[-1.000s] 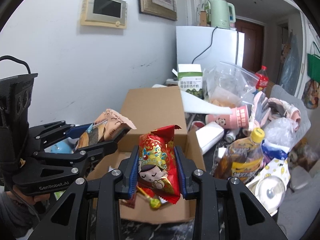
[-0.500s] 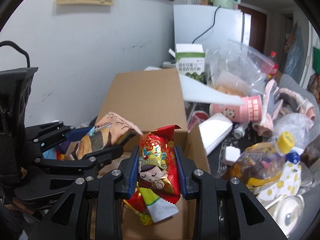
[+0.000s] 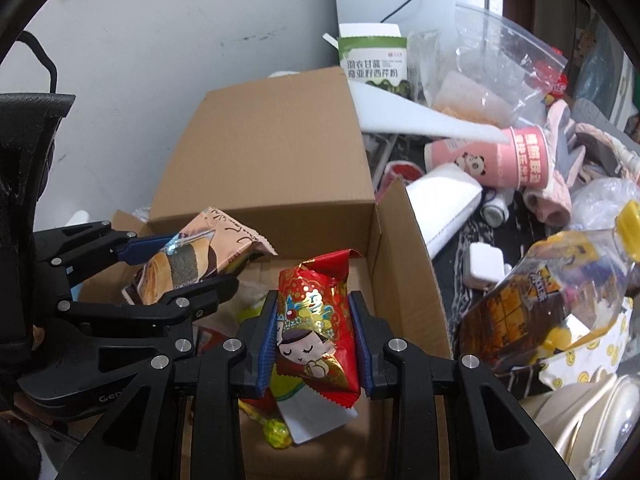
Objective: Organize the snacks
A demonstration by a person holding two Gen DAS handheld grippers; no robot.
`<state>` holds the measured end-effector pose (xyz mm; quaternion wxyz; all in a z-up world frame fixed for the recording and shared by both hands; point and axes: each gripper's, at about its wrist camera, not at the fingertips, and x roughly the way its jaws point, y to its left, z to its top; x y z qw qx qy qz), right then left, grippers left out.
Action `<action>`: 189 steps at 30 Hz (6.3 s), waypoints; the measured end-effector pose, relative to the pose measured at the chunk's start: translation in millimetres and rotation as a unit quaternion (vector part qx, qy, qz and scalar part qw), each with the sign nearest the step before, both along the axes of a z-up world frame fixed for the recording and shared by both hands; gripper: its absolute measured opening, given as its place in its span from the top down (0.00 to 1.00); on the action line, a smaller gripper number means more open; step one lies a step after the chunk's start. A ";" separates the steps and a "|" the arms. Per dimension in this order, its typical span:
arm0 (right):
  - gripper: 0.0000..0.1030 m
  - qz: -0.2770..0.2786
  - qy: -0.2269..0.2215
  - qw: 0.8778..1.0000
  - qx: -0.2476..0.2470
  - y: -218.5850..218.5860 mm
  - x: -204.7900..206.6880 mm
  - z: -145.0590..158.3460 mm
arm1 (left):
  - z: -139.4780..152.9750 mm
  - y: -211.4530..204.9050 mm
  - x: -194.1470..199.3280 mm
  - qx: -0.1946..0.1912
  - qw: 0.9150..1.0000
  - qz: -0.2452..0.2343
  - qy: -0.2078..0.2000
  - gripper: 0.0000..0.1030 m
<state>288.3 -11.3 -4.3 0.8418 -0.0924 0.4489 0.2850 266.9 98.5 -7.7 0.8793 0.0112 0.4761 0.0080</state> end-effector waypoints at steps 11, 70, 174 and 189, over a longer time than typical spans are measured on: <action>0.67 -0.001 0.007 1.000 -0.024 4.6 1.6 -14.8 | -25.3 6.2 7.7 -0.021 0.998 0.019 0.048 0.51; 0.14 -0.069 -0.241 0.967 0.034 -85.8 -186.4 169.5 | 169.8 -36.5 -185.5 0.003 0.973 0.001 -0.233 0.30; 0.12 -0.136 -0.115 0.984 0.025 -127.7 -264.4 46.8 | 53.6 -77.3 -268.9 -0.014 0.991 -0.010 -0.129 0.29; 0.12 -0.141 -0.117 0.983 0.022 -132.5 -266.4 48.5 | 50.9 -81.8 -271.3 -0.013 0.992 -0.021 -0.124 0.30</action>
